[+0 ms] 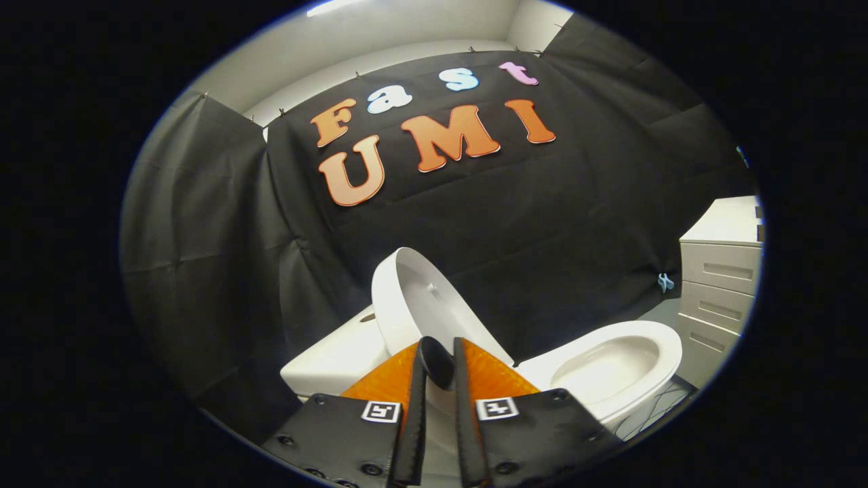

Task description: Open the toilet lid.

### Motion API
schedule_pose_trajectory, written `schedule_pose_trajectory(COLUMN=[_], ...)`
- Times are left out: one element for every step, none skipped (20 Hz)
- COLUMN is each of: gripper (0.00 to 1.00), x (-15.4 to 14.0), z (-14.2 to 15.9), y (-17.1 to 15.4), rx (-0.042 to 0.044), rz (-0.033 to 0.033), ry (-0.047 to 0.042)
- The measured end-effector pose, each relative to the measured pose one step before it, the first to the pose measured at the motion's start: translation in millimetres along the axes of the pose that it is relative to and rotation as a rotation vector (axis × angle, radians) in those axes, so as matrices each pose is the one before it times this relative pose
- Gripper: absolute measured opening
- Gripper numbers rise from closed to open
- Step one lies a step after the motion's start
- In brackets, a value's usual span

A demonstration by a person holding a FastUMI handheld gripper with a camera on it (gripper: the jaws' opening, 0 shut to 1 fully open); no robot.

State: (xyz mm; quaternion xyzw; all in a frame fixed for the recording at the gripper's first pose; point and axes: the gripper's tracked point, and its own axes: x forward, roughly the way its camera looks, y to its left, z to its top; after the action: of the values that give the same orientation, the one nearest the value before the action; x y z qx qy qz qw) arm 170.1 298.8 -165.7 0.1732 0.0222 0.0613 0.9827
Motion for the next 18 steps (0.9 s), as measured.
schedule_pose_trajectory(gripper=[0.27,0.27,0.28,0.29,0.39,0.48,0.51,0.55,0.64,0.73,0.82,0.90,0.93,0.95,0.97,0.97,0.97,0.97], x=[-0.48,-0.50,-0.09,-0.04,-0.72,-0.72,0.62,-1.23,0.35,-0.13,-0.67,-2.54,-2.50,-3.21,-2.57,-4.21,-4.00,-3.82], z=[2.65,1.77,1.05,2.74,4.44,3.18,3.84,3.74,2.61,2.77,2.25,2.43,4.90,7.59,8.11,10.07,11.91,14.00], y=[-1.27,-1.17,0.54,0.01,-2.33,0.57,-3.10,-1.35,0.61,-0.66,-1.45,-1.62,-5.03,-4.30,-6.18,-5.98,-8.66,-9.49], rx=[-0.00662,-0.00734,-0.00272,0.00178,0.00235,0.00348,0.00237,0.00476,0.00521,0.00222,-0.00262,-0.00538,-0.00834,-0.01240,-0.01261,-0.01396,-0.01189,-0.01203], rz=[-0.00318,-0.00018,0.00316,0.00344,-0.00164,0.00608,-0.00563,0.00408,0.00570,0.00548,0.00229,0.00236,-0.00646,-0.00397,-0.00644,-0.00454,-0.00879,-0.00486], ry=[-0.00374,-0.00228,-0.00021,-0.00334,-0.00742,-0.00264,-0.00472,-0.00473,-0.00181,0.00021,0.00263,0.00307,-0.00003,-0.00722,-0.00738,-0.00929,-0.01025,-0.01271])
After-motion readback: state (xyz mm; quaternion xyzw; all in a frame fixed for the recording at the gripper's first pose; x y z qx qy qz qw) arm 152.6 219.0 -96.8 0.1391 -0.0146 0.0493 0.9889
